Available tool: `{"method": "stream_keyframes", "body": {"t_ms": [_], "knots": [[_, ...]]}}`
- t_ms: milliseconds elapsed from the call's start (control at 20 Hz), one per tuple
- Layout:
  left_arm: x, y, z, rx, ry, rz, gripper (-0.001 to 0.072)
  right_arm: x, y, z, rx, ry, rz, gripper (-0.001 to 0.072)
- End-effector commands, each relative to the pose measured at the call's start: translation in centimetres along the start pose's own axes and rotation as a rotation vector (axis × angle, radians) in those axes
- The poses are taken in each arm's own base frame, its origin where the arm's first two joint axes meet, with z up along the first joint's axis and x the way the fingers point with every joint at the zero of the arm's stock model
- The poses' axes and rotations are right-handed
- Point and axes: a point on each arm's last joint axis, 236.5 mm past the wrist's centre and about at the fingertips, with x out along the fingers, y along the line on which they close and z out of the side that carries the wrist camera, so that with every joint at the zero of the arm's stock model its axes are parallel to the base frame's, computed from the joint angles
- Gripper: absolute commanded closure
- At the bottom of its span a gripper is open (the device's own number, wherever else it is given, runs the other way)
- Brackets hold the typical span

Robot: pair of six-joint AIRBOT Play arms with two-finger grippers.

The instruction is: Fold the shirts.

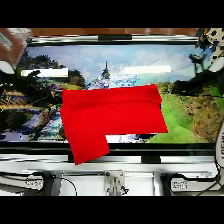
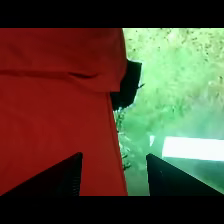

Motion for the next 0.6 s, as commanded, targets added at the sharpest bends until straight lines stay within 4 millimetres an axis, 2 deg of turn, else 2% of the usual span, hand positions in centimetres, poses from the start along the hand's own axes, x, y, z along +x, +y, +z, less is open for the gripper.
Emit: {"method": "stream_keyframes", "body": {"t_ms": [0,150,250,400,550], "knots": [[1.7,0.2,-6.5,-0.023,0.005,-0.03,0.0229,-3.3,-0.9,-3.5,0.101,0.046,0.094,0.018],[6.3,-0.5,-12.2,-0.063,0.0,-0.141,0.0229,-3.2,-1.8,-5.1,0.167,0.063,0.129,0.018],[8.8,-0.9,-14.9,-0.084,0.002,-0.196,0.0231,-2.6,-1.6,-5.5,0.175,0.078,0.137,0.018],[11.7,-1.0,-16.6,-0.121,0.013,-0.24,0.0233,-2.1,-0.5,-5.4,0.148,0.086,0.144,0.018],[12.9,-0.3,-16.1,-0.149,-0.026,-0.228,0.0234,-1.8,0.6,-5.2,0.118,0.09,0.148,0.018]]}}
